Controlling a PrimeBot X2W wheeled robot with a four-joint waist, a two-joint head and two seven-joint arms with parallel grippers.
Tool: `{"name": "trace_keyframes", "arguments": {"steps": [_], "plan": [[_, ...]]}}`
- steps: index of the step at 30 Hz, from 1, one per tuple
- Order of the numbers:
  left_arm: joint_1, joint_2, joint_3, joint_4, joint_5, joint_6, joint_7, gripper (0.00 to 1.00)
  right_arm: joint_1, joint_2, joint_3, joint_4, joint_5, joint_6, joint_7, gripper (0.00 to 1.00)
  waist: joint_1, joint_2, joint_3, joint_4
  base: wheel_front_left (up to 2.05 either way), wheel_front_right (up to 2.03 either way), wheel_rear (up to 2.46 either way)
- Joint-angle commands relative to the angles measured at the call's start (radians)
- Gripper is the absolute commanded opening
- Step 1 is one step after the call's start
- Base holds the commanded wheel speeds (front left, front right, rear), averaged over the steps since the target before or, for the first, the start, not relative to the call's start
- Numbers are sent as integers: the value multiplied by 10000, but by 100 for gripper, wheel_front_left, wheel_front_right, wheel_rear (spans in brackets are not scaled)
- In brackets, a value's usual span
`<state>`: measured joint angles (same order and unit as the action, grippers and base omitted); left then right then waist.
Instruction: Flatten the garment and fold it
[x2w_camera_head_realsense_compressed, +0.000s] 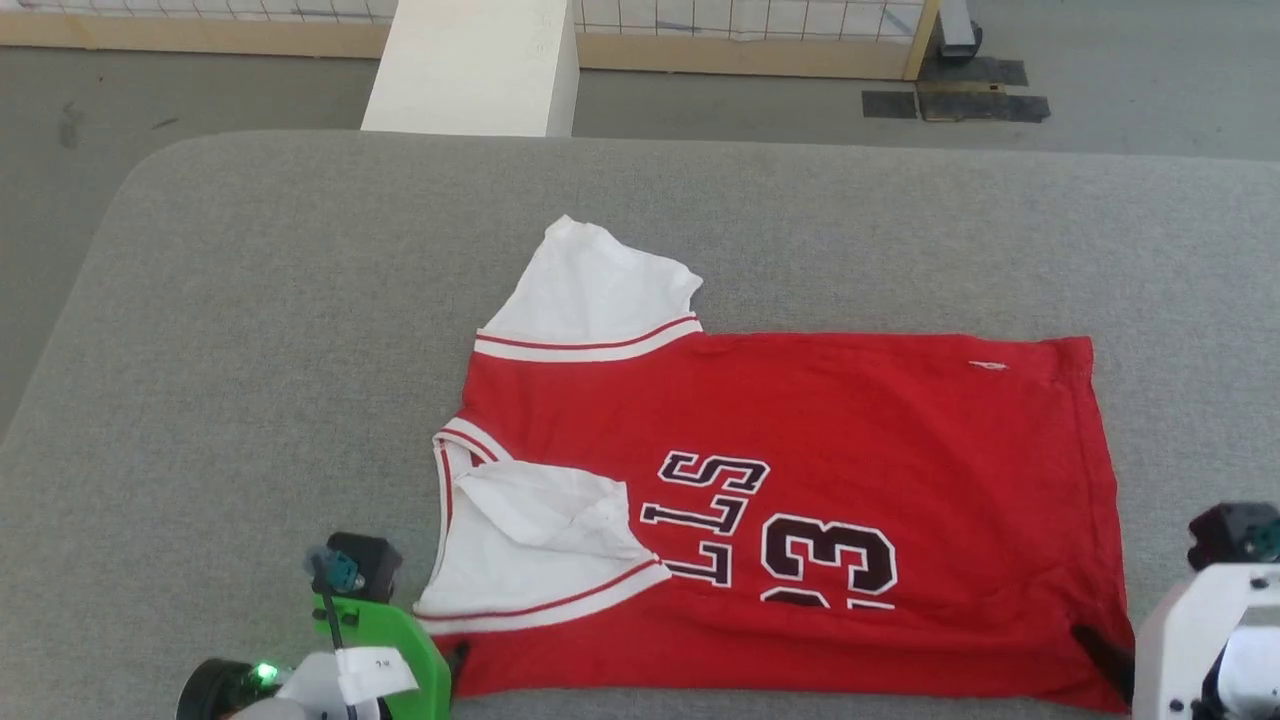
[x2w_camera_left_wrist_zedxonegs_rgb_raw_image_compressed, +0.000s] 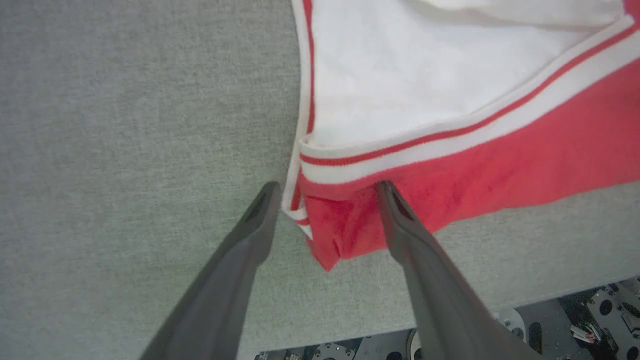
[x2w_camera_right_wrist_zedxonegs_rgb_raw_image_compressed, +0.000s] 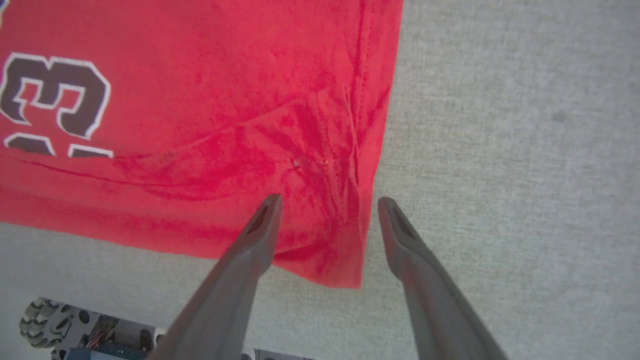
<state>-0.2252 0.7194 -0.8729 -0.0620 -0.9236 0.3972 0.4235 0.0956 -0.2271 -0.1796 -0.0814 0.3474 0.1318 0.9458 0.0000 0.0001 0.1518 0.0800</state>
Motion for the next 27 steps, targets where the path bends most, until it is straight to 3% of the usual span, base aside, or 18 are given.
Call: {"name": "trace_keyframes", "arguments": {"steps": [1,7,18,22,27], "plan": [[-179,-92,143,32,35,16,-206,100,-288,34,-15,-86,111,-11,-220,100,0,-1,-106,-15,0,0,0],[-490,-366,914,-213,212,134,-1569,100,-735,19,-8,-730,561,-11,-1696,100,0,-1,-434,-76,0,0,0],[-900,-1156,1899,-51,960,164,-4550,100,-780,144,709,-1118,670,-11,-5818,100,0,-1,-447,-331,0,0,0],[-1052,-1182,1798,163,1098,-29,-4689,100,-654,375,988,-947,417,-11,-6874,100,0,-1,-306,-479,0,0,0],[-1773,-908,1514,451,1286,-587,-4133,100,-693,687,1281,-735,-36,-11,-7434,100,0,-1,-10,-879,0,0,0]]}}
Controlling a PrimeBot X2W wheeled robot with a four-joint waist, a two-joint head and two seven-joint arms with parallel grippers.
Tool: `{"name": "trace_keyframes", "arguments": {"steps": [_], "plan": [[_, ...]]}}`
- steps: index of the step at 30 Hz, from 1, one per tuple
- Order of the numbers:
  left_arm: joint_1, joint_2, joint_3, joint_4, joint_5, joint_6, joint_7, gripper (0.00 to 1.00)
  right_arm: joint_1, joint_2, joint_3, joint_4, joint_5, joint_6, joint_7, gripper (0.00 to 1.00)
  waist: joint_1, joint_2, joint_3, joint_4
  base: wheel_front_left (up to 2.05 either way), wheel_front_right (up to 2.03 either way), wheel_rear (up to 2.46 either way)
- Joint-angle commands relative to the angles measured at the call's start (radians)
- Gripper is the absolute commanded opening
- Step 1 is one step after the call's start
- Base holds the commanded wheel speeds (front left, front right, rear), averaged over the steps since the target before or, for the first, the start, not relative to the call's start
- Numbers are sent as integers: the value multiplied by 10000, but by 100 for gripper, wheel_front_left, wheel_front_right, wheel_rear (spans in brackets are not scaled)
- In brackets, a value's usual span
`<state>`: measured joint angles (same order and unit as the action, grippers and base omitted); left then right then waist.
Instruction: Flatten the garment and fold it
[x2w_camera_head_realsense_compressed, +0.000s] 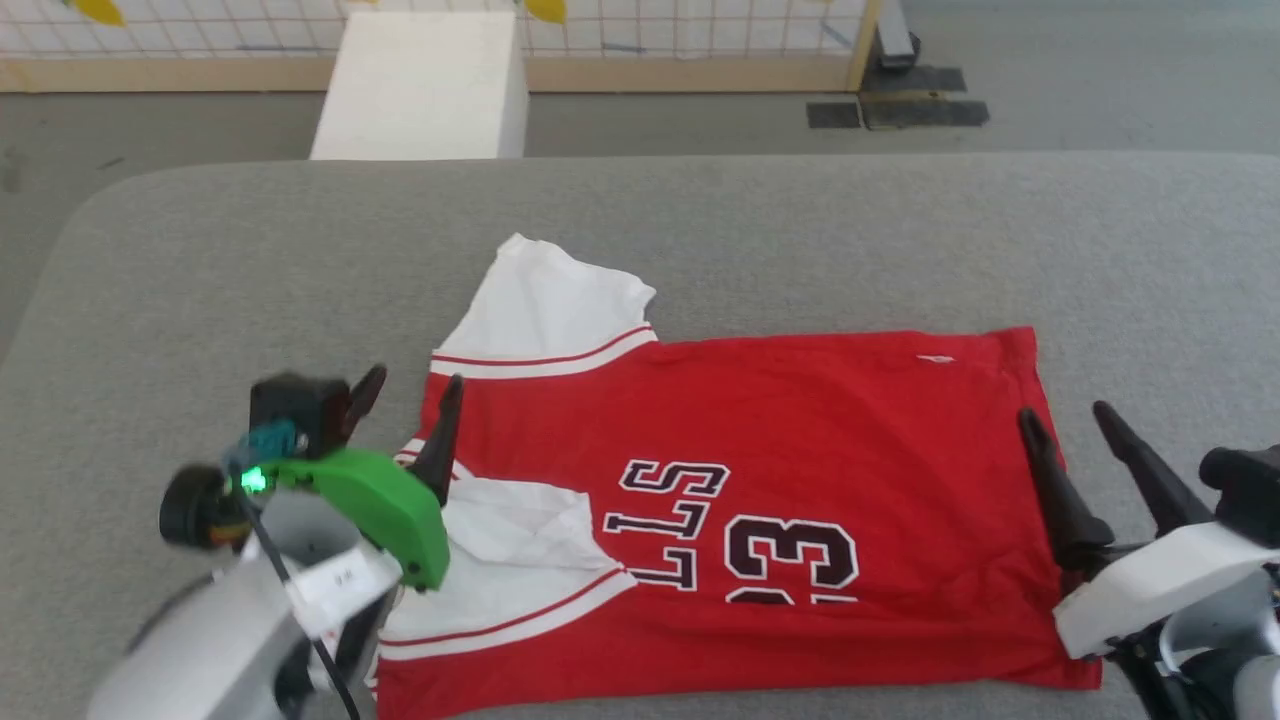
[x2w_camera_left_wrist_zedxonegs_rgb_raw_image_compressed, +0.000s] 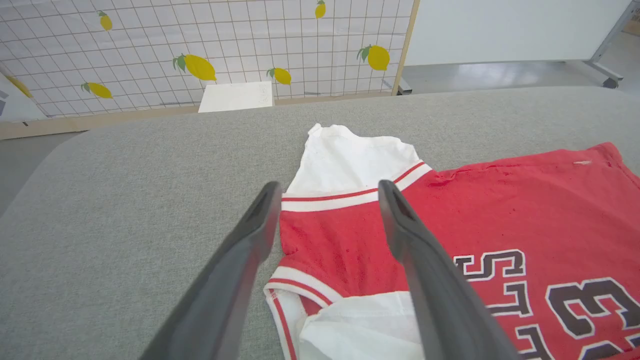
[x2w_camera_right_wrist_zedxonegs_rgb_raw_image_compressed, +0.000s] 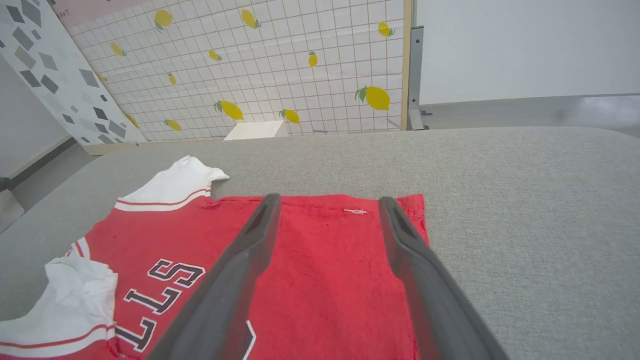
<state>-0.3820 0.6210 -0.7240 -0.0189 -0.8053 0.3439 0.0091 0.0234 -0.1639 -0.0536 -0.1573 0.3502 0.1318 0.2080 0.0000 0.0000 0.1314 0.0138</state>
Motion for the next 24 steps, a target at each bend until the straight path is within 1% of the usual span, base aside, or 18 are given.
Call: {"name": "trace_keyframes", "arguments": {"steps": [1,2,8,12,16,20,24], "plan": [[-480,158,-61,105,139,-273,232,100,-7,142,70,55,-151,-11,-103,100,0,0,277,-324,0,0,0],[-732,244,-149,183,190,-485,435,100,-47,203,126,63,-212,-11,-135,100,0,0,360,-423,0,0,0],[-2803,870,-656,1178,252,-2223,2389,100,-484,507,530,69,-511,-11,-276,100,0,0,1165,-1277,0,0,0],[-4167,1241,-653,2176,-11,-3119,3771,100,-757,677,777,42,-533,-11,-387,100,0,0,1752,-1886,0,0,0],[-5283,1444,-404,3141,-607,-3604,5086,100,-954,792,1034,-20,-488,-11,-523,100,0,0,2273,-2411,0,0,0],[-6018,1455,-115,3877,-1369,-3657,6341,100,-1112,899,1228,-140,-409,-11,-626,100,0,0,2727,-2811,0,0,0],[-6439,1588,-65,4230,-1736,-3616,7346,100,-1280,991,1336,-325,-238,-11,-698,100,0,0,3121,-3099,0,0,0]]}}
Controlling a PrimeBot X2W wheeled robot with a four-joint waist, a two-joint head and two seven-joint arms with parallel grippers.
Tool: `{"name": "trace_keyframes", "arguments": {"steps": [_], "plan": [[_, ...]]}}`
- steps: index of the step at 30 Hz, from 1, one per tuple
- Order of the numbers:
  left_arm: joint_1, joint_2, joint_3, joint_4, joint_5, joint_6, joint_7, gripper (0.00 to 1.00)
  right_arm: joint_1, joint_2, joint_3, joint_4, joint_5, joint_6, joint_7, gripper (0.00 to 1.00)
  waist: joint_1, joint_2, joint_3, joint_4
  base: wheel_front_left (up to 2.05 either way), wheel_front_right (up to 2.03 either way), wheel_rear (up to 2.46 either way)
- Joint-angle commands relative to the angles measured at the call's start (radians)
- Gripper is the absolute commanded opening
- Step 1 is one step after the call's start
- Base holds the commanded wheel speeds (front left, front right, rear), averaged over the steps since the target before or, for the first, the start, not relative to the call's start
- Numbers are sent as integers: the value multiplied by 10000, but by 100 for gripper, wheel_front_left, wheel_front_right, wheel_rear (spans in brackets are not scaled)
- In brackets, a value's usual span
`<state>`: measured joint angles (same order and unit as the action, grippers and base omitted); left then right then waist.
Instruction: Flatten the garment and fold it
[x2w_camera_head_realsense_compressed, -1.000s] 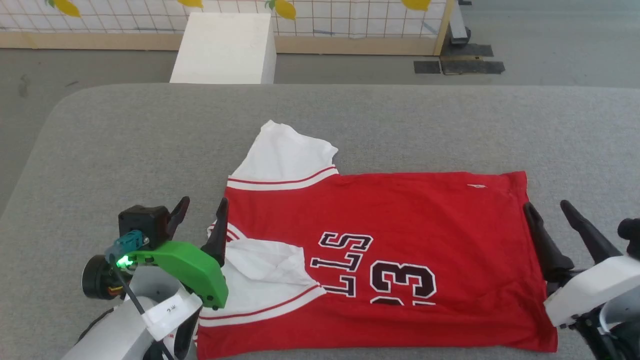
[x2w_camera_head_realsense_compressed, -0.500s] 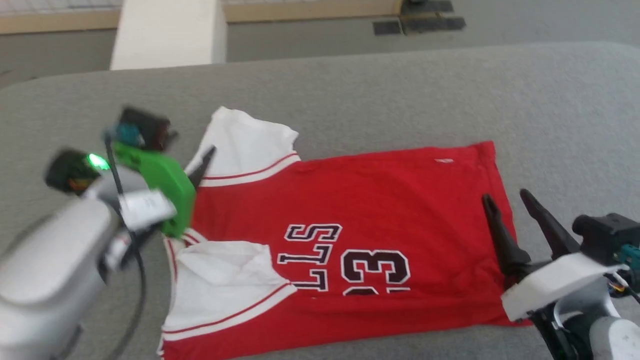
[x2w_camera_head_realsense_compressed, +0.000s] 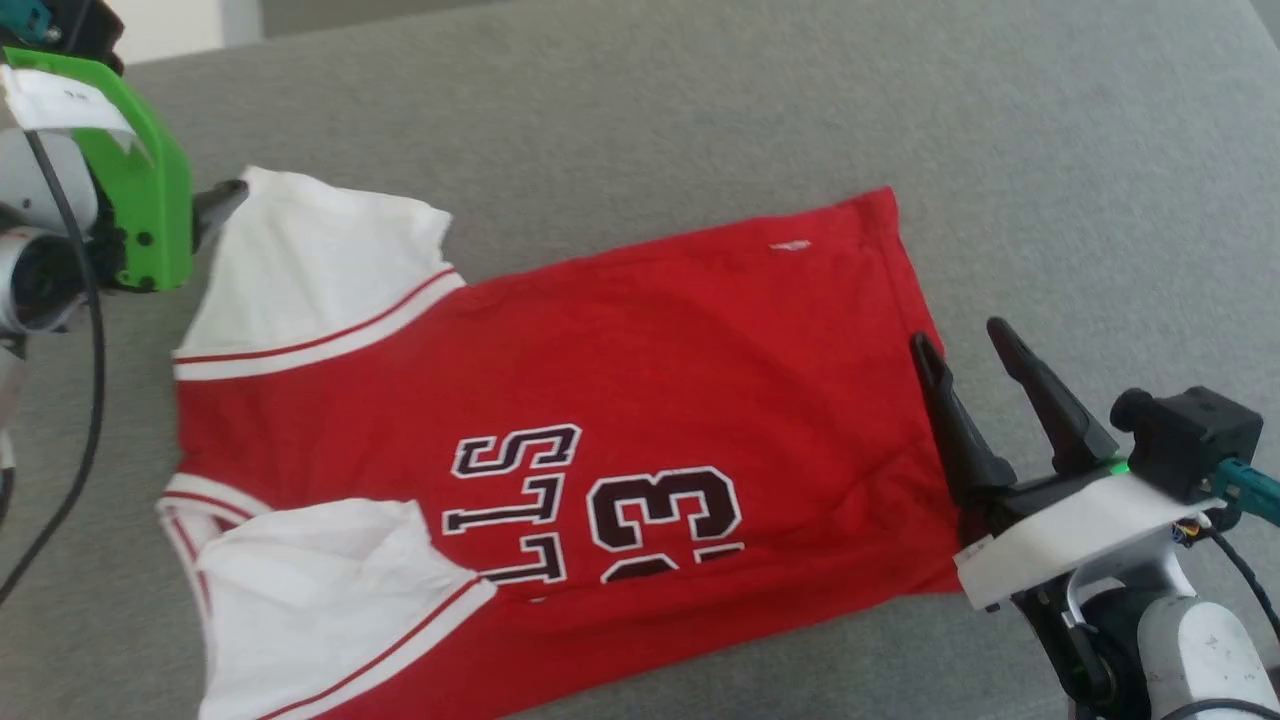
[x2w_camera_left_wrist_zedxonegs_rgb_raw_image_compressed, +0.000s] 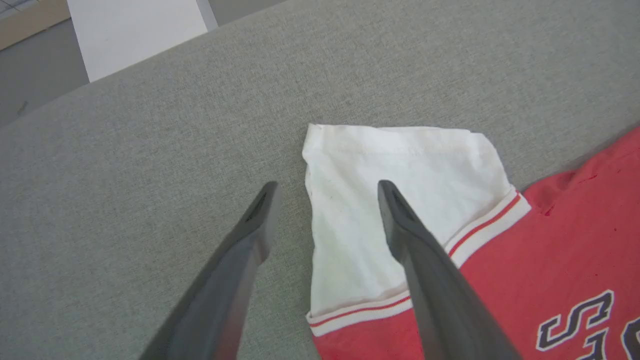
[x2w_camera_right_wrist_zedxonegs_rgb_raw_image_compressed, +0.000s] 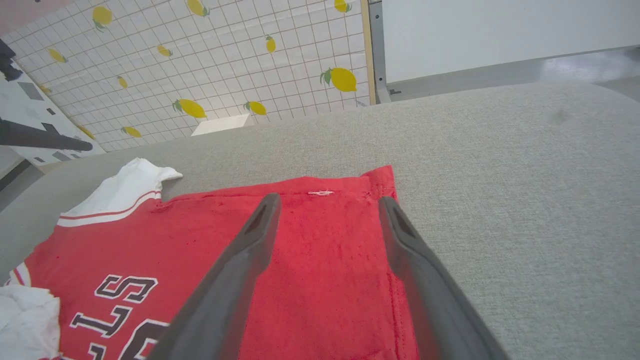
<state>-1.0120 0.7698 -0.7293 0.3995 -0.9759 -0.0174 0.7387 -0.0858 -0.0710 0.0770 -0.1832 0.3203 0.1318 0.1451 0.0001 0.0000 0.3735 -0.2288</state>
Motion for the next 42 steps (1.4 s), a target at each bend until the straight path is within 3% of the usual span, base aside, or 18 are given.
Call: {"name": "trace_keyframes", "arguments": {"steps": [1,15,23,24,25,34,38,42], "plan": [[-193,147,-25,84,-61,7,226,100,-226,77,52,-115,80,-11,-79,100,-1,0,777,-725,0,0,0],[-734,811,-72,276,410,728,895,100,-549,186,373,-608,329,-11,-87,100,-1,0,1593,-1155,0,0,0],[-718,981,-351,274,259,660,1884,100,-512,201,349,-657,396,-11,-66,100,-1,0,1724,-1137,0,0,0],[-680,981,-355,229,156,658,2031,19,-509,202,328,-653,390,-11,-64,100,-1,0,1725,-1121,0,0,0],[-643,972,-329,167,26,664,2143,0,-508,203,298,-648,381,-11,-61,100,-1,0,1729,-1096,0,0,0],[-635,552,-136,-37,209,800,953,0,-527,129,38,-507,185,-11,377,100,-1,0,1282,-570,0,0,0],[-611,110,-220,44,372,532,220,0,-611,-317,-294,-455,153,-11,1160,100,-1,0,784,-124,0,0,0],[-514,-366,-267,-43,363,313,-366,0,-1011,-1176,-507,-436,235,-11,2406,100,-1,0,428,370,0,0,0]]}}
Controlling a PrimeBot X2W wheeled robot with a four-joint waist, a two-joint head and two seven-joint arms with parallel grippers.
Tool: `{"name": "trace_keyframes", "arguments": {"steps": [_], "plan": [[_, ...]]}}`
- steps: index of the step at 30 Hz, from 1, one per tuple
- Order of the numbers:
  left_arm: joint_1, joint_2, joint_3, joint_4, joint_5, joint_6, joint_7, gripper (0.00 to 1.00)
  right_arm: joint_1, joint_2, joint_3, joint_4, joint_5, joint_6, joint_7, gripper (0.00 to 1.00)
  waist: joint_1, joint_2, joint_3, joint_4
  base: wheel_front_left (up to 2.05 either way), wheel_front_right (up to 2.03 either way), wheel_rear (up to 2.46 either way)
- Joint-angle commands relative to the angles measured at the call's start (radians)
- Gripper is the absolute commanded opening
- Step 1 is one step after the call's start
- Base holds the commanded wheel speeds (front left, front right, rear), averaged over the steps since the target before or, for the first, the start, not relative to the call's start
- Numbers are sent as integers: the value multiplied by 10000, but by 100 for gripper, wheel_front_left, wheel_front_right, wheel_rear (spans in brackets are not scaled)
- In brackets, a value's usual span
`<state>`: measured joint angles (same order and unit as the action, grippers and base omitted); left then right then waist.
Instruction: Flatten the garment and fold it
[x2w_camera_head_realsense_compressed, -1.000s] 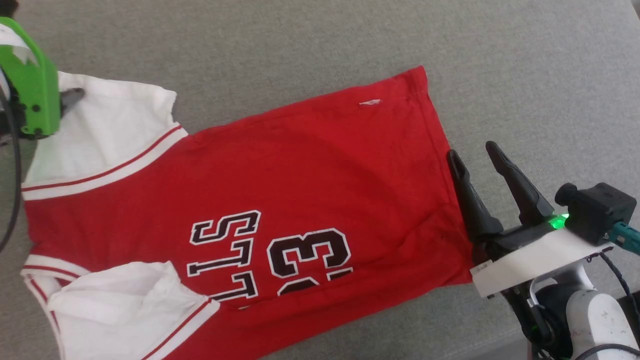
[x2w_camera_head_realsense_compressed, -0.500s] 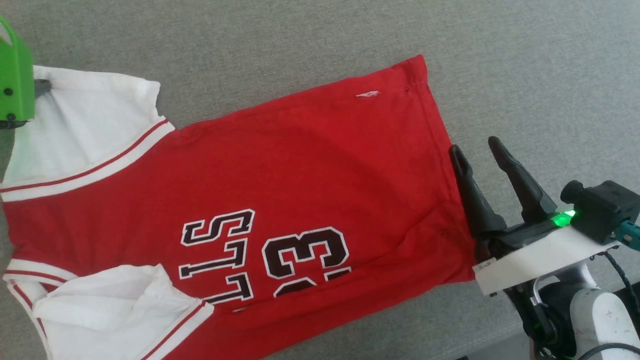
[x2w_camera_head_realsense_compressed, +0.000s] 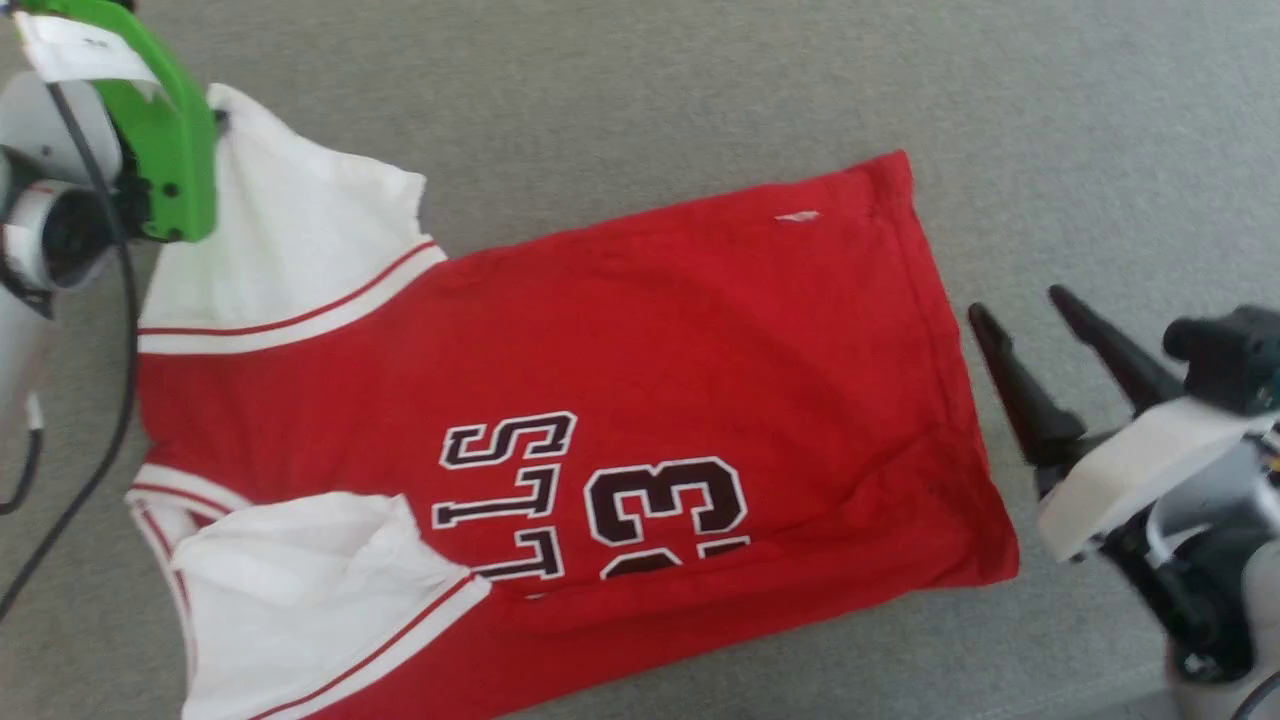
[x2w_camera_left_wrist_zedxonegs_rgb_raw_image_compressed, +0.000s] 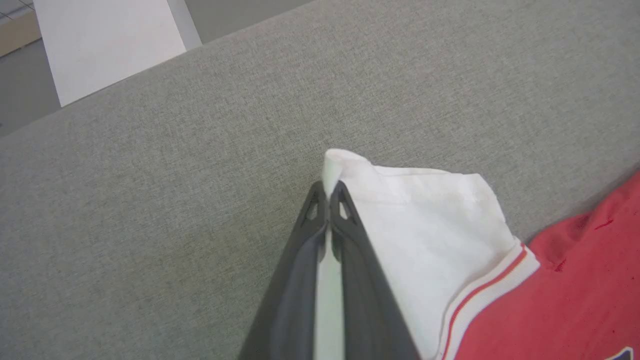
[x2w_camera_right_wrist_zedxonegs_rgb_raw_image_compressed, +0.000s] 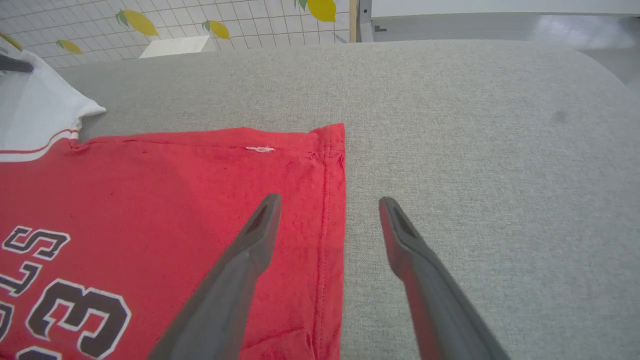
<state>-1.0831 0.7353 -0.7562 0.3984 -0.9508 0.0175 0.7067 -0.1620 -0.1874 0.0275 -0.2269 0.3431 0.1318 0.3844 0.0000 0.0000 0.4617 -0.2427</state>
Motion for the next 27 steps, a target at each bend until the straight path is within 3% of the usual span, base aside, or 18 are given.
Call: {"name": "trace_keyframes", "arguments": {"steps": [1,7,13,27], "plan": [[238,-120,-31,-106,125,-87,-169,0,-452,-263,-29,42,126,-11,400,100,0,0,-520,634,0,0,0],[611,-520,-166,-787,188,-122,-772,0,-1784,-1680,147,966,852,-11,2474,100,0,0,-628,1324,0,0,0],[1129,-855,-303,-1655,360,157,-1401,0,-3114,-2736,905,2467,1228,-11,3575,100,0,0,-445,1945,0,0,0],[1911,-1224,-531,-2841,709,802,-2211,0,-5267,-3372,2040,5590,642,-11,3992,100,0,0,-185,2846,0,0,0]]}}
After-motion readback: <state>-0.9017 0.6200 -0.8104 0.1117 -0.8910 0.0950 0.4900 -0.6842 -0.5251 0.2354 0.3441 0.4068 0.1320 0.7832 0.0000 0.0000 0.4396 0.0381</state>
